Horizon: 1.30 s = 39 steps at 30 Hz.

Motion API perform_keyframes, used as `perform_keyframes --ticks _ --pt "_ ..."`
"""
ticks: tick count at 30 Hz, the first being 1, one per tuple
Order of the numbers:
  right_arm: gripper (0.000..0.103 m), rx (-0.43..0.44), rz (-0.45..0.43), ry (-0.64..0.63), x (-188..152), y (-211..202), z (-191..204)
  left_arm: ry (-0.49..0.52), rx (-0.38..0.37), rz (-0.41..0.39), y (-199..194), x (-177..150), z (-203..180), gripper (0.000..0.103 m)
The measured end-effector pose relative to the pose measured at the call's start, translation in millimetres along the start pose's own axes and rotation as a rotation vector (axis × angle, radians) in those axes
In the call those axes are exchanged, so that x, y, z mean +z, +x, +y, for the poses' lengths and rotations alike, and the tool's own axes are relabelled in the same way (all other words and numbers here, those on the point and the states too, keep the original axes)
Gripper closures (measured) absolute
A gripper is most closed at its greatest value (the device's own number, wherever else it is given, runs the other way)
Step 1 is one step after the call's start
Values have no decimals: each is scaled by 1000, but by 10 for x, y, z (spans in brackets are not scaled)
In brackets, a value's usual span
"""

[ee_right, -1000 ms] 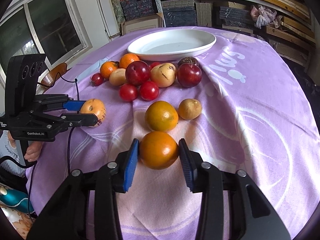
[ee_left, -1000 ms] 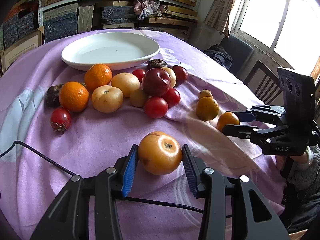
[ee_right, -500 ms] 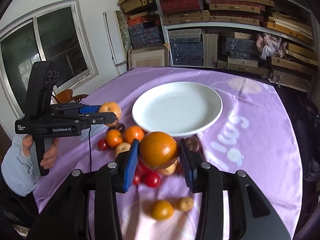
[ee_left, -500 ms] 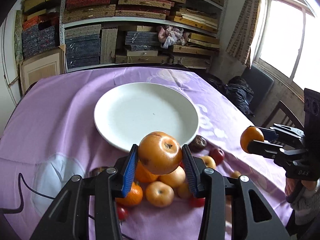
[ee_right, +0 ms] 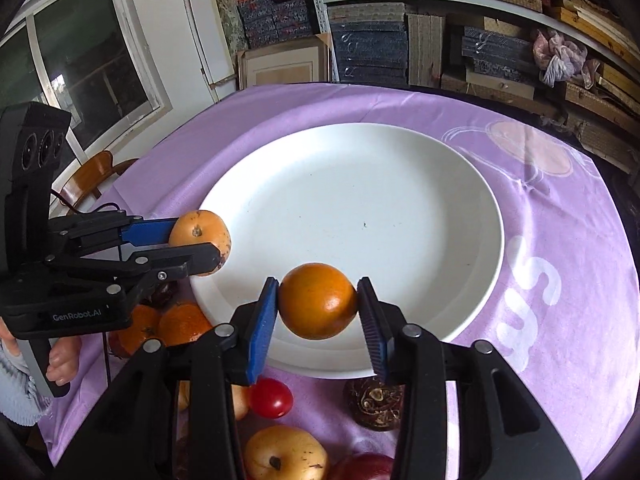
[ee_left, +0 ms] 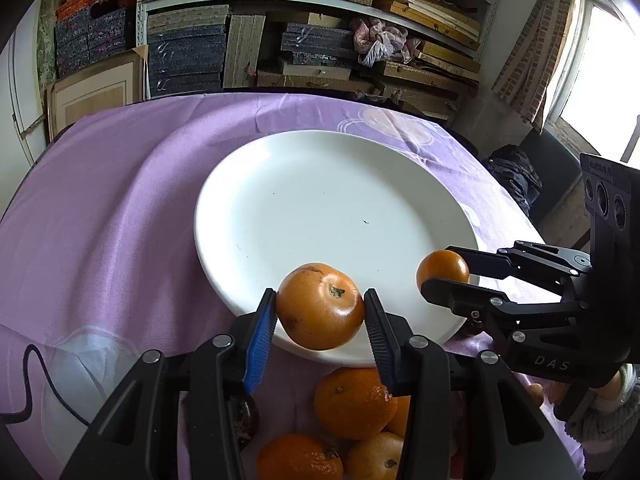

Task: Organize fruits
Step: 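Carry both fruits over the white plate and open both grippers, then move the left gripper to the red tomato while the right approaches an orange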

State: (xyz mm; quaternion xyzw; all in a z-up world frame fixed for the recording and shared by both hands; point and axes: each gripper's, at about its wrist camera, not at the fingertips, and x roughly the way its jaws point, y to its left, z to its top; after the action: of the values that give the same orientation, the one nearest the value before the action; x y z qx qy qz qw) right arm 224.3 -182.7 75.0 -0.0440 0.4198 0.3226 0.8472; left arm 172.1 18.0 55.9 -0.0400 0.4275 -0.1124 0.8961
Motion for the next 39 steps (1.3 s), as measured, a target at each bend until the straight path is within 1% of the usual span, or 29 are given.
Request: perform_keyframes --ticks 3,4,6,8,9,11,12,13,14,15,16,17,18,19,20,22,25,26,30,33,39 --pt "63 -9 -25 0 36 -86 26 -16 7 -11 -40 -1 45 58" --pt "63 -7 -35 1 43 -158 48 -22 4 -16 -76 -8 58 56" --pt "63 -8 -71 -5 60 -353 94 -39 2 -36 -215 4 91 51" --pt "63 -3 -119 -16 30 -654 131 -51 -3 -57 -404 -5 132 51" --pt "60 -2 -148 -25 -3 -818 179 -53 -7 -64 -502 -27 144 51" --pt "48 -4 -207 -37 -129 -1138 273 -58 -1 -84 -724 -111 187 48" --pt "38 -8 -237 -41 -215 -1283 316 -59 3 -93 -830 -182 211 44" --pt "32 -15 -273 -44 -340 -1438 362 -64 9 -103 -942 -277 239 42" --pt "31 -18 -304 -45 -473 -1573 401 -71 11 -108 -1018 -358 259 41" --pt "27 -16 -332 -42 -624 -1686 435 -79 8 -108 -1088 -470 287 40" --pt "20 -13 -356 -33 -767 -1770 447 -87 0 -107 -1141 -590 311 40" --pt "16 -11 -386 -18 -904 -1837 444 -93 -7 -104 -1159 -688 325 40" --pt "9 -13 -414 0 -1040 -1882 435 -95 -11 -100 -1168 -803 333 40" --pt "8 -14 -441 26 -1187 -1906 405 -94 -9 -97 -1165 -924 330 40" --pt "8 -7 -447 51 -1304 -1903 366 -89 -4 -95 -1159 -1016 319 40" --pt "8 24 -431 104 -1457 -1834 267 -63 1 -84 -1108 -1173 275 40" --pt "8 27 -378 151 -1587 -1707 148 -1 37 -70 -1004 -1303 142 40" --pt "8 25 -372 158 -1598 -1681 125 23 43 -70 -976 -1331 111 40" --pt "8 46 -366 174 -1680 -1644 91 67 38 -77 -885 -1334 63 40" --pt "8 49 -350 168 -1640 -1602 97 76 30 -65 -820 -1318 46 40" --pt "8 54 -325 162 -1636 -1531 116 89 21 -67 -744 -1312 7 40"
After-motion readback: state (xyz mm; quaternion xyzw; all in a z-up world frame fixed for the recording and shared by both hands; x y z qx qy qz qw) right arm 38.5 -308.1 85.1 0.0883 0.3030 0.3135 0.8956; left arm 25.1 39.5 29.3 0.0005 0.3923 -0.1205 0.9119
